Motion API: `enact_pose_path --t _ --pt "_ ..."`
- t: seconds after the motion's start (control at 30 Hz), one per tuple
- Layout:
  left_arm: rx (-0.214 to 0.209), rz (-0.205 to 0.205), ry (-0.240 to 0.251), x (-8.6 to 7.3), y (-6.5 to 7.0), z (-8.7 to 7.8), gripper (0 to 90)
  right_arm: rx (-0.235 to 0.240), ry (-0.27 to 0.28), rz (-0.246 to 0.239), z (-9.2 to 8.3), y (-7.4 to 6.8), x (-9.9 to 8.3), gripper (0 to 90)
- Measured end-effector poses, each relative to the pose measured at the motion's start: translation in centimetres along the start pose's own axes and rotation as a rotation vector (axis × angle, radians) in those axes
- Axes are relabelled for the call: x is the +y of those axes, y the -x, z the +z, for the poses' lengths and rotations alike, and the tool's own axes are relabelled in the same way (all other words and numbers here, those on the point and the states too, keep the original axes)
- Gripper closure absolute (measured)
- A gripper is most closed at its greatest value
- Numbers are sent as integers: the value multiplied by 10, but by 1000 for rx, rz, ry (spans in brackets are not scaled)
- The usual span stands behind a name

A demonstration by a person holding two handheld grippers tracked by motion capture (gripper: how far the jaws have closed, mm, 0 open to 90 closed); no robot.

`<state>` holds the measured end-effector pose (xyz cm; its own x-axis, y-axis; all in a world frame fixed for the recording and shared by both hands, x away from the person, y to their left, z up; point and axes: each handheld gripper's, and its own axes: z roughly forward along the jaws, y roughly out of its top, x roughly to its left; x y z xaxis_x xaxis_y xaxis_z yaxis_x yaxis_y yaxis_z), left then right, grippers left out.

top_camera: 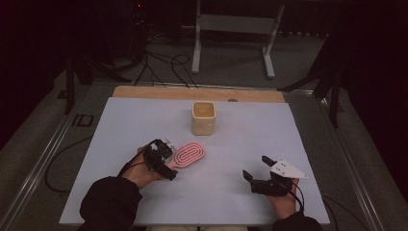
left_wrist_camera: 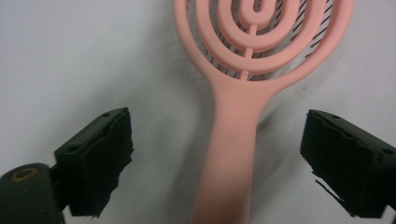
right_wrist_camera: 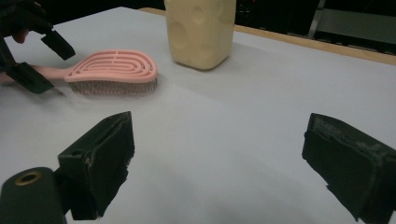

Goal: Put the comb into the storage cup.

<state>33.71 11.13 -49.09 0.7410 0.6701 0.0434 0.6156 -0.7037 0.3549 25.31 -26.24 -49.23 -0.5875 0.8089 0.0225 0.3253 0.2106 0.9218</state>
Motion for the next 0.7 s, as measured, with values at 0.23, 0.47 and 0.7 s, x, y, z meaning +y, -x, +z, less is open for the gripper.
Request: enact_pose_path --t 0.23,0.47,0.7 --pt "-53 -16 -17 5 -2 2 324 0 -2 1 0 1 0 90" --pt "-60 12 -72 10 -1 3 562 -2 -7 3 1 1 0 90" --pt "-61 27 -97 14 1 3 659 -4 -9 6 1 1 0 90"
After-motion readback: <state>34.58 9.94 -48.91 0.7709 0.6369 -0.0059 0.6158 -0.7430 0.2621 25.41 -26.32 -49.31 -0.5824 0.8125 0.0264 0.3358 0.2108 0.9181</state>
